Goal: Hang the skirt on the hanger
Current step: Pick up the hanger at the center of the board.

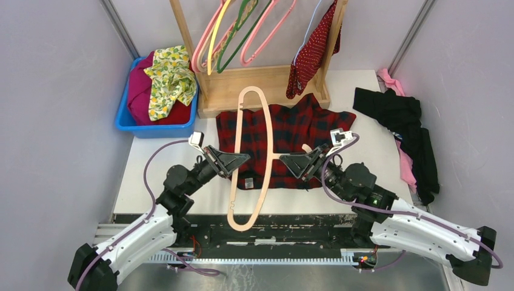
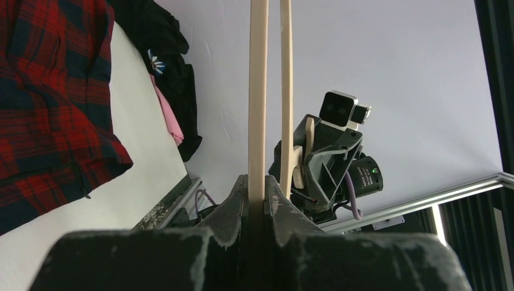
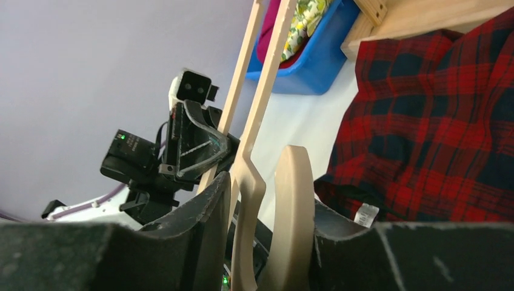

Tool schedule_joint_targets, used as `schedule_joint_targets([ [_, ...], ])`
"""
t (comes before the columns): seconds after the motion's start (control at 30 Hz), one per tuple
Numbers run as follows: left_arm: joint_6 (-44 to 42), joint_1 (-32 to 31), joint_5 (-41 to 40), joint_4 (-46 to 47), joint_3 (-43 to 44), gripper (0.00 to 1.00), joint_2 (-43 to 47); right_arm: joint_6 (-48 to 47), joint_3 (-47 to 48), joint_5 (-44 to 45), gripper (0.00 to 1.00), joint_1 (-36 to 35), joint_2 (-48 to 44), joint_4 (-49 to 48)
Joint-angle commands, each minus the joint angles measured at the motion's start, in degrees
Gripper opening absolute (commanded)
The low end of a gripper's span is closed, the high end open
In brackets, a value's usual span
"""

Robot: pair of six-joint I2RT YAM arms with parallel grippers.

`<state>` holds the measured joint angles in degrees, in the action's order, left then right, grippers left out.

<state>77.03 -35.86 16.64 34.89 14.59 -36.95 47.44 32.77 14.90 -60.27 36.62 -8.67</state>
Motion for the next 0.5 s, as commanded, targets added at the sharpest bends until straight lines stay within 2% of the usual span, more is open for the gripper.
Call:
schedule_joint_targets([
  [0.0,1.8,-0.2,1.2,4.3,0.4,0.04,-0.8,-0.7,1.3,-2.2,0.37,-0.2,1.8,-3.2],
  [0.07,1.7,-0.3,1.3,4.3,0.3,0.04,-0.9,-0.6,1.3,-2.4,0.30,-0.2,2.3,-3.6],
  [0.13,1.5,-0.3,1.6,4.3,0.3,0.05,-0.9,-0.5,1.3,-2.3,0.19,-0.2,2.2,-3.6],
  [0.17,1.2,-0.3,1.9,4.1,0.5,0.10,-0.9,-0.5,1.3,-1.9,0.12,-0.1,2.0,-3.1],
  [0.23,0.0,-0.3,2.2,2.6,0.9,0.29,-0.4,-0.7,1.5,-1.3,0.03,-0.2,0.8,-1.7],
  [0.27,-0.9,-0.3,2.2,0.7,1.5,0.37,0.0,-0.8,1.8,-1.0,0.02,-0.1,0.0,-0.3],
  [0.37,-5.0,-0.2,2.8,-7.0,4.5,0.68,0.6,-0.3,3.2,-0.6,0.01,-0.2,-2.7,6.6],
  [0.47,-10.2,-0.2,2.9,-16.5,8.6,0.80,0.7,0.8,4.2,-1.6,0.01,-0.2,-6.0,13.5],
])
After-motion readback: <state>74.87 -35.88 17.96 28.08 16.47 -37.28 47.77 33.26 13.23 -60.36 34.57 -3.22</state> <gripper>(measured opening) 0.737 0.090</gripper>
